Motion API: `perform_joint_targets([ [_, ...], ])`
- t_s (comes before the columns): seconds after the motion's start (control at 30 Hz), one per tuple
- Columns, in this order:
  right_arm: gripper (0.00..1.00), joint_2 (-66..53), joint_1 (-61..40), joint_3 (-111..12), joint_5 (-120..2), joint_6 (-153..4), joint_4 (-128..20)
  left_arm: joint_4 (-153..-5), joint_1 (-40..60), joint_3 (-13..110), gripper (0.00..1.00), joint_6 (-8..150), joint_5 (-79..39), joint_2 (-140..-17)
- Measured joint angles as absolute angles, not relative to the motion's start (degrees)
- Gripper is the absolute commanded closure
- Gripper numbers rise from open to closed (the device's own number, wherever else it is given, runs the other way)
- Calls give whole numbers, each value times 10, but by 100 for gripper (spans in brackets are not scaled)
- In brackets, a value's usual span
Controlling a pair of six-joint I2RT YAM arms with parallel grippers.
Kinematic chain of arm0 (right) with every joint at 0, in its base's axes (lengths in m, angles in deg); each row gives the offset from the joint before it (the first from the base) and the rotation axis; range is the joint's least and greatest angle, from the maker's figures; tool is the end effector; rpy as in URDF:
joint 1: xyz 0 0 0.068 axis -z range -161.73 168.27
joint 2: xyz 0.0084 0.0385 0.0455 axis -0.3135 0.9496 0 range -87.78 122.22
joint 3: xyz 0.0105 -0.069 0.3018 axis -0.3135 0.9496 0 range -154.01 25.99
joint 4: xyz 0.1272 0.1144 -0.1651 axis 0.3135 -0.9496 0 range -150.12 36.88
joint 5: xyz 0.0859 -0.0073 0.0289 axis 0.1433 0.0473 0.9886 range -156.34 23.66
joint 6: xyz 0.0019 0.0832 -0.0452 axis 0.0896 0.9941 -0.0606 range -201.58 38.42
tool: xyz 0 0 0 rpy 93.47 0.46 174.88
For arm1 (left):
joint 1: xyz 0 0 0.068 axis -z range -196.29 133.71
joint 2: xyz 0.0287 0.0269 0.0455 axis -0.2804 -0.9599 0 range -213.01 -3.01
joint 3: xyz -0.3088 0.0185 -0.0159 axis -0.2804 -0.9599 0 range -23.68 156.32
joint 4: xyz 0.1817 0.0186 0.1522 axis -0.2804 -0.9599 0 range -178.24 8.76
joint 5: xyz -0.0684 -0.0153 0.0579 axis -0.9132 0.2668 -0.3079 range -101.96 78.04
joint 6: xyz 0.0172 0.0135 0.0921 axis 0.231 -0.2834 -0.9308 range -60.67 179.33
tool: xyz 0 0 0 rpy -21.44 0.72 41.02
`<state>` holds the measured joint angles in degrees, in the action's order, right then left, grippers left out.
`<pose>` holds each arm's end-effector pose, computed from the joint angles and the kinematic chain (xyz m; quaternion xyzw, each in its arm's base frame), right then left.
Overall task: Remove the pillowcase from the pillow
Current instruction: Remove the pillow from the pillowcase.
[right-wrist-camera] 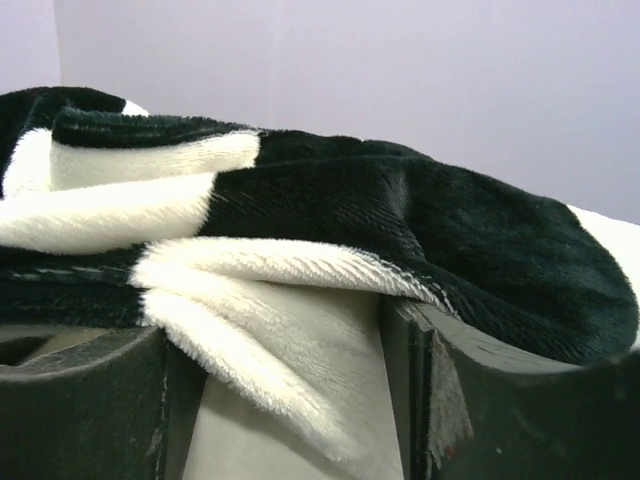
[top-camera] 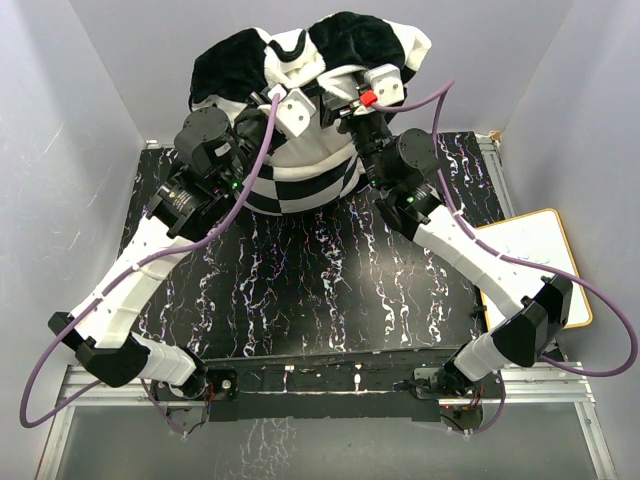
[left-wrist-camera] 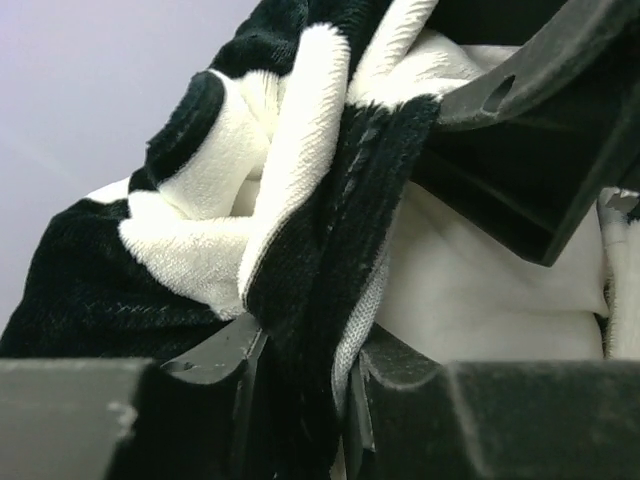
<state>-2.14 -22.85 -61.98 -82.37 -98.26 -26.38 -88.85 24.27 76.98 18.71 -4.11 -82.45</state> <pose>0.2797 0.2128 0.5595 -0.1375 0.4977 0.1116 0.8491 0.2369 -0.1873 0.5832 0.3605 0.5035 0.0428 0.7841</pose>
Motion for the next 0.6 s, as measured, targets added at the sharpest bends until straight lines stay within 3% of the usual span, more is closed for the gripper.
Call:
perform_joint_targets([
  [0.1,56,-24,-227,-617,-797,-987,-254,-894,243,772,61,186,-52,-822],
  [0.23,82,-34,-223,-612,-749,-972,-256,-881,244,772,58,172,-61,-823],
  [0.47,91,-45,-217,-605,-690,-930,-271,-833,243,803,51,142,-68,-869],
  [0.6,92,-45,-216,-608,-667,-912,-283,-819,244,815,52,143,-89,-884],
])
